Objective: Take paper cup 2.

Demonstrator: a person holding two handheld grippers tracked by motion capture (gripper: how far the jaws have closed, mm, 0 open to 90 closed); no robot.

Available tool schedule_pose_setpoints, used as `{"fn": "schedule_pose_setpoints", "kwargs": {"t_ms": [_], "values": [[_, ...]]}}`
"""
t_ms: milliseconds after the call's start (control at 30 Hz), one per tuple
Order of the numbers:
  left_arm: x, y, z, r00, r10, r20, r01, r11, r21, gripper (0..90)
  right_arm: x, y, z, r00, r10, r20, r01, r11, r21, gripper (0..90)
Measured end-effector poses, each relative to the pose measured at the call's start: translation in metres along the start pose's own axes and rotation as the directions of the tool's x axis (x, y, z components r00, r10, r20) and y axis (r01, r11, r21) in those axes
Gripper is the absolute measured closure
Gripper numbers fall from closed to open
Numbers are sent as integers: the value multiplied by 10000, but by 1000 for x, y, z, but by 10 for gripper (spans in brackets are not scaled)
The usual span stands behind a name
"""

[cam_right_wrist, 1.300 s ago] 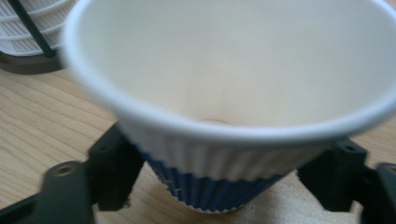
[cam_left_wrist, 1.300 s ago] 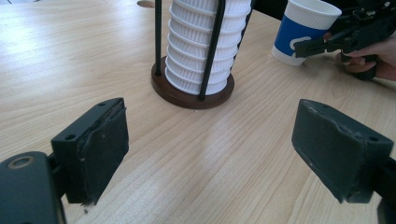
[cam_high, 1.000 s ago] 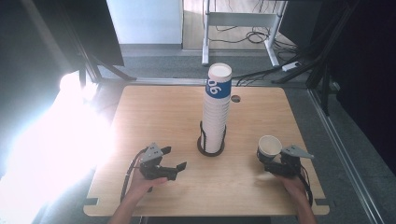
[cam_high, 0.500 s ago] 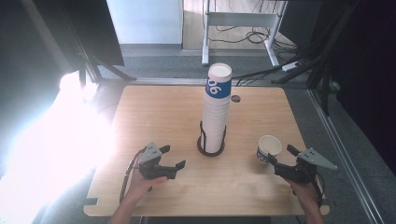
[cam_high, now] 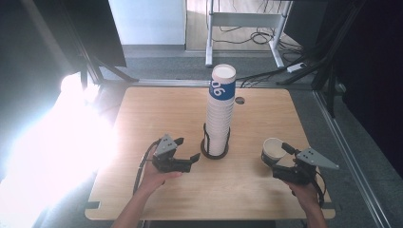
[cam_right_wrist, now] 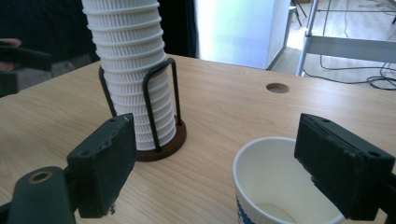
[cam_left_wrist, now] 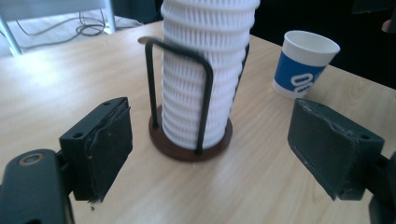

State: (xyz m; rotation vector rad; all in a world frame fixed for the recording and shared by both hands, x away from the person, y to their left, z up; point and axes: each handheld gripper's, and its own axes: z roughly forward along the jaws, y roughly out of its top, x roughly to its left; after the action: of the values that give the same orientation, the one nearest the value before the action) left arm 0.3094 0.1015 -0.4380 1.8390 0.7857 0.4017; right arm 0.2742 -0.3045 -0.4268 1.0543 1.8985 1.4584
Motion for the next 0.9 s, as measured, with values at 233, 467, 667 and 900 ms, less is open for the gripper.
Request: {"fn": "schedule_pose_setpoints", "kwargs": {"t_ms": [233, 467, 667, 900], "values": [[-1, 28, 21, 9996, 248, 112, -247, 9996, -131, 142, 7, 7, 7, 9988, -131, -469, 137, 9998, 127, 137], [3, 52, 37, 9997, 117, 221, -106, 9985, -532, 137, 13, 11, 13, 9972, -290, -687, 302, 9994, 157, 139], [9, 62, 49, 9994, -12, 359, 41, 9967, -805, 127, 15, 18, 16, 9958, -391, -822, 402, 9991, 115, 141], [7, 72, 57, 9994, 154, 319, -133, 9977, -671, 118, 16, 24, 19, 9953, -512, -821, 523, 9986, 117, 142]]}}
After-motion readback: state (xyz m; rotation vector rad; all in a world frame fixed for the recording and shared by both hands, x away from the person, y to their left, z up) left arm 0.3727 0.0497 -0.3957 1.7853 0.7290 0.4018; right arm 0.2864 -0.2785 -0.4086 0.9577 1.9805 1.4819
